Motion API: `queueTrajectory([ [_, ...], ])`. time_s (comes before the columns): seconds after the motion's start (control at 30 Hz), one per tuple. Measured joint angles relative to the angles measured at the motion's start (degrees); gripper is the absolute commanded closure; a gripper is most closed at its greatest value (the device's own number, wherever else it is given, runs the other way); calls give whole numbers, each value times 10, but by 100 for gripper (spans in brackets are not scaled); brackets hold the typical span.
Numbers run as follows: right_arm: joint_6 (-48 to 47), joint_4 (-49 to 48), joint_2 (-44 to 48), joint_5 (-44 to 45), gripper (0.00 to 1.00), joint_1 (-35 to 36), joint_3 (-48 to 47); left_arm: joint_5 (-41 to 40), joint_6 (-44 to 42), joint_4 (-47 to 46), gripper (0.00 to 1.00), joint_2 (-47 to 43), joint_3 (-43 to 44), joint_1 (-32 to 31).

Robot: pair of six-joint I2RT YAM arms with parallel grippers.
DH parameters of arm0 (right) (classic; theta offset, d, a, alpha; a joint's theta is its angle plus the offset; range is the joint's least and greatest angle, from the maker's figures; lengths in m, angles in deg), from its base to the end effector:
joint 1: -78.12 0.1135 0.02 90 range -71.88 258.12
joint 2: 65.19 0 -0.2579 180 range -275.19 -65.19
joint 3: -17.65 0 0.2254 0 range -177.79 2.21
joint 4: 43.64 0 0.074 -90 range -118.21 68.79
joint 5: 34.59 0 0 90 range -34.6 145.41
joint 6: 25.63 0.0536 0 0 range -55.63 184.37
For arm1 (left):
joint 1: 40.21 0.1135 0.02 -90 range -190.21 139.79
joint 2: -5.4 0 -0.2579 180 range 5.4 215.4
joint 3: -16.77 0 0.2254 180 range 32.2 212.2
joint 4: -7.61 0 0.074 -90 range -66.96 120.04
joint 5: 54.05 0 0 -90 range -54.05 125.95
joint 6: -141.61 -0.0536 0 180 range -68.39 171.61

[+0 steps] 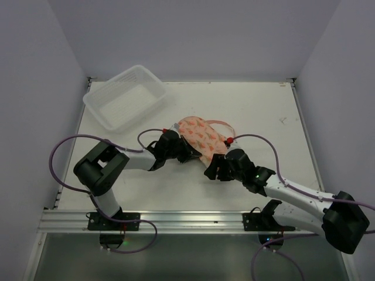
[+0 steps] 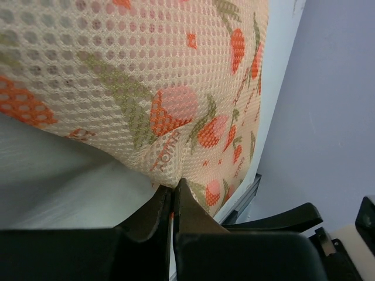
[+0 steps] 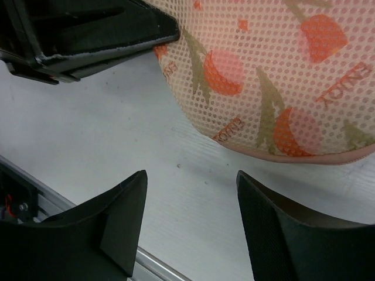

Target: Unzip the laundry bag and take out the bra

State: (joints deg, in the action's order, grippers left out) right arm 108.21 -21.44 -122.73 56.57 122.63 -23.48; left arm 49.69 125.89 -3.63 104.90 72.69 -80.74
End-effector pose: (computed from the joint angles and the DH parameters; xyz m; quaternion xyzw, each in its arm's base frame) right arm 0.1416 0.1377 0.1878 -0.0009 0.9011 0.2956 0.3173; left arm 0.2443 -0.2257 0.1450 -0.1973 0.8491 -0.4598 0.1696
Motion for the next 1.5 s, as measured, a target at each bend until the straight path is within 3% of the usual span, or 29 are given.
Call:
queueTrajectory([
  [0.33,1,-52,-80,61,40,34,0,10,32,128,100,-6,45,0],
  [0.7,-15,-120,-127,72,44,39,0,11,42,187,100,-20,74,0],
  [1.17,-48,-137,-144,86,79,40,-2,14,39,221,100,-26,88,5],
  [1.33,-55,-138,-142,86,100,40,-2,17,33,223,100,-26,89,8],
  [1.5,-56,-136,-130,86,100,40,-2,25,23,230,100,-27,92,16],
])
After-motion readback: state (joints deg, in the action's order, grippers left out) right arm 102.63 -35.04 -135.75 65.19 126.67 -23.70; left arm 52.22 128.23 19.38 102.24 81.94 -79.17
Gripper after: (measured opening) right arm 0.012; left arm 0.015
